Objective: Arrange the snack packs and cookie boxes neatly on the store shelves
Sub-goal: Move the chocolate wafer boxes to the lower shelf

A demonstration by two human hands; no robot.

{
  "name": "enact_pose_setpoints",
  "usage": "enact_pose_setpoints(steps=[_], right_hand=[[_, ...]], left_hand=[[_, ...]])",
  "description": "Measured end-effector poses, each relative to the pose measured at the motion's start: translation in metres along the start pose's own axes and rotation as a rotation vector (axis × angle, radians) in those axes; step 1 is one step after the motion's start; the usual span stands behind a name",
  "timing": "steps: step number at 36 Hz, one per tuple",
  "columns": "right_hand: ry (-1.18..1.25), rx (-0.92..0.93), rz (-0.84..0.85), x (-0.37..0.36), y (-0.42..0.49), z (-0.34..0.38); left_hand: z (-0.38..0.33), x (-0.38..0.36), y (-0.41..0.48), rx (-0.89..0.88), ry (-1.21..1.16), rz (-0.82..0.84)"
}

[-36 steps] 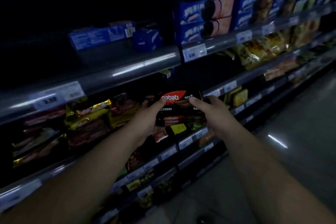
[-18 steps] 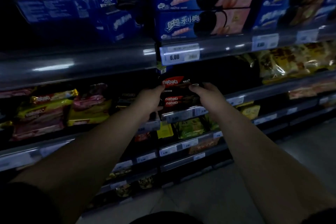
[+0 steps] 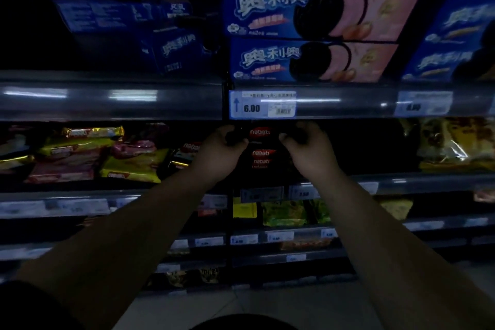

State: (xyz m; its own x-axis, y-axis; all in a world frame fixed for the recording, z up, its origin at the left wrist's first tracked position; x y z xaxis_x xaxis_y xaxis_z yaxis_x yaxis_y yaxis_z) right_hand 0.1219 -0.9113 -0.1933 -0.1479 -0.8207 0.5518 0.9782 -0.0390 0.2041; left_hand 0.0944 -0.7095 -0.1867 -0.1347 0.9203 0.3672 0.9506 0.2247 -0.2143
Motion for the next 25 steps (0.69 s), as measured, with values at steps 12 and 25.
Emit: enact_pose_setpoints(steps=[12, 25], right_hand=[[0.051, 0.537, 0.508, -0.029, -0.073, 0.155], [0.101, 0.748, -0.030, -0.064, -0.071, 0.278]], left_hand=[[-0.024, 0.130, -0.085, -0.304, 0.096, 0.265], [-0.060, 0.263, -0.093, -0.582, -0.001, 0.124]])
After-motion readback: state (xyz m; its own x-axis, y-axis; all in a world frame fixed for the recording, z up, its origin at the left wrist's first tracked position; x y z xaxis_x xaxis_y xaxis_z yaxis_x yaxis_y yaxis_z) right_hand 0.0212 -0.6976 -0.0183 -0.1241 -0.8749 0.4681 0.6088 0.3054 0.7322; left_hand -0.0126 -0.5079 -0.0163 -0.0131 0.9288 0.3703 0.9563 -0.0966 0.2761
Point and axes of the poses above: each hand's wrist, its own y-axis towards the middle knuckle, its own x-axis out of the back of the hand, z = x × y, the point moved 1 cm from there along y, towards the middle knuckle, and after that the axes turned 9 degrees about x, right-handed, at the moved point
